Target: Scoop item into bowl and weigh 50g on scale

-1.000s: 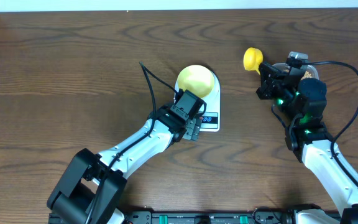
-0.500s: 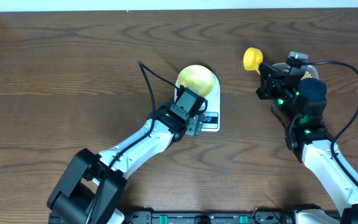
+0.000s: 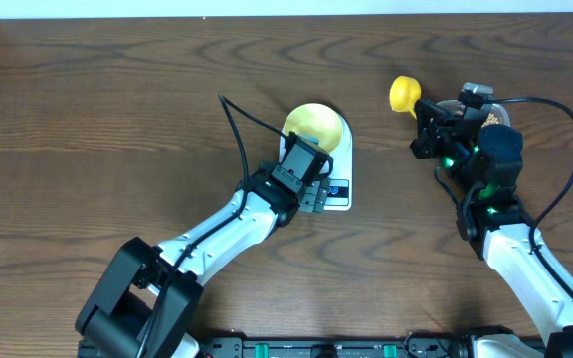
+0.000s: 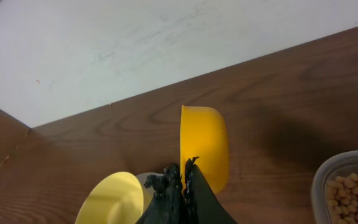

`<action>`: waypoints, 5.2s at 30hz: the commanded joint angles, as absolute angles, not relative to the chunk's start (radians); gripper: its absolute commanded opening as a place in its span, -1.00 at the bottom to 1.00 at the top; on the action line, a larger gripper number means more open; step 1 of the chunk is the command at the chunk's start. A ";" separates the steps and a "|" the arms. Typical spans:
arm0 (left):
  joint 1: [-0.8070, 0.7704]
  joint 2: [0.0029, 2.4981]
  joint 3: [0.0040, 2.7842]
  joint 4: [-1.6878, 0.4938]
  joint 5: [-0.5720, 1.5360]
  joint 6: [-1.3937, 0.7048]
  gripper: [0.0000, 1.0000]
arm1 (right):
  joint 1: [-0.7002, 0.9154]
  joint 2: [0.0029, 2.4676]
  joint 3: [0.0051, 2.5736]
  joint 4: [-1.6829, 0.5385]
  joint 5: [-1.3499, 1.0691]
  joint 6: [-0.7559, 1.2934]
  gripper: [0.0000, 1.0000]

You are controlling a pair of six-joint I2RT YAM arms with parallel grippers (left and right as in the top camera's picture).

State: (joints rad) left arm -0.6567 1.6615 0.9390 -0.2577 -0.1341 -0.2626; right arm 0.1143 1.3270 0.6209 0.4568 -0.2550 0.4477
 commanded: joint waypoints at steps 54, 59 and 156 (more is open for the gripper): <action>-0.681 1.727 0.930 -0.203 -0.177 -0.271 0.86 | 0.109 1.330 0.635 0.459 -0.276 0.455 -0.98; -0.681 1.728 0.930 -0.204 -0.177 -0.271 0.86 | 0.109 1.330 0.635 0.460 -0.276 0.455 -0.98; -0.677 1.794 0.920 -0.205 -0.222 -0.265 0.86 | 0.109 1.330 0.635 0.459 -0.292 0.455 -0.98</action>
State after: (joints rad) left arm -0.6819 1.7634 0.9390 -0.1829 -0.1673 -0.2657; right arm 0.1143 1.3270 0.6209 0.4568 -0.2844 0.4477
